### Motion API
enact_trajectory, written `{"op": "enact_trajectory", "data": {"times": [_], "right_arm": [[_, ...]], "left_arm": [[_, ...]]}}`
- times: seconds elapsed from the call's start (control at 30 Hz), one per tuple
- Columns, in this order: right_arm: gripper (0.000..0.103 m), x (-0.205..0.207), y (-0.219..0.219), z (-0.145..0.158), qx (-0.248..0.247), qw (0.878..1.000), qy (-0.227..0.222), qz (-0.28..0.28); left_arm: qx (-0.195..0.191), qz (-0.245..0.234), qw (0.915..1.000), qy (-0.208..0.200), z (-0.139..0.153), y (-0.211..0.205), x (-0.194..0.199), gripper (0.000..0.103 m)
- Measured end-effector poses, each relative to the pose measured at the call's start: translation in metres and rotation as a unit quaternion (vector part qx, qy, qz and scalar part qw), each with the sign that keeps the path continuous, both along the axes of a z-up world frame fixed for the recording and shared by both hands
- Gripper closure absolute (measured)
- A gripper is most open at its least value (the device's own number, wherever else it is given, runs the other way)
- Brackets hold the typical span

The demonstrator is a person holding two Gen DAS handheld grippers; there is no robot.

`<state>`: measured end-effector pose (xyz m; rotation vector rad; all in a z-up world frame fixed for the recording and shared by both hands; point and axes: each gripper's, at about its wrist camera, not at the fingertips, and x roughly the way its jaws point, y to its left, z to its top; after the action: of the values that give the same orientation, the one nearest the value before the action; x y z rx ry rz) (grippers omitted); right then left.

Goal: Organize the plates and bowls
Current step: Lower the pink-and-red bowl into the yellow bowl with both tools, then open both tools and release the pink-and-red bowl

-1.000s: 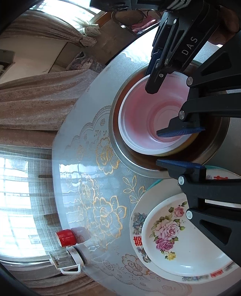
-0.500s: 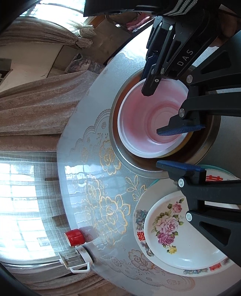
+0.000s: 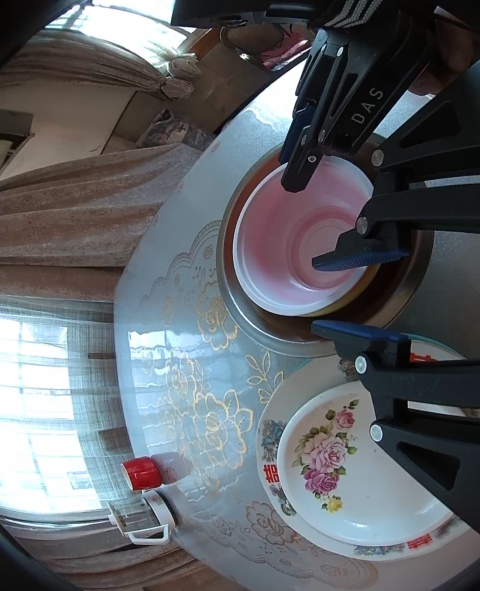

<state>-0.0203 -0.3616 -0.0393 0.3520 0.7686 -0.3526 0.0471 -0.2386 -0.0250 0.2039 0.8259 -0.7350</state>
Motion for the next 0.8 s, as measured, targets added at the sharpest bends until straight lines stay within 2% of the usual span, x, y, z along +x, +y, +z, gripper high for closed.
{"op": "enact_trajectory", "data": {"times": [0.37, 0.8], "right_arm": [[0.072, -0.018, -0.001, 0.012, 0.010, 0.999, -0.030, -0.008], [0.068, -0.032, 0.000, 0.013, 0.013, 0.999, -0.032, -0.016]], "left_arm": [[-0.017, 0.011, 0.9998, 0.006, 0.007, 0.025, -0.005, 0.075], [-0.005, 0.012, 0.9998, -0.013, 0.009, 0.039, -0.020, 0.072]]}}
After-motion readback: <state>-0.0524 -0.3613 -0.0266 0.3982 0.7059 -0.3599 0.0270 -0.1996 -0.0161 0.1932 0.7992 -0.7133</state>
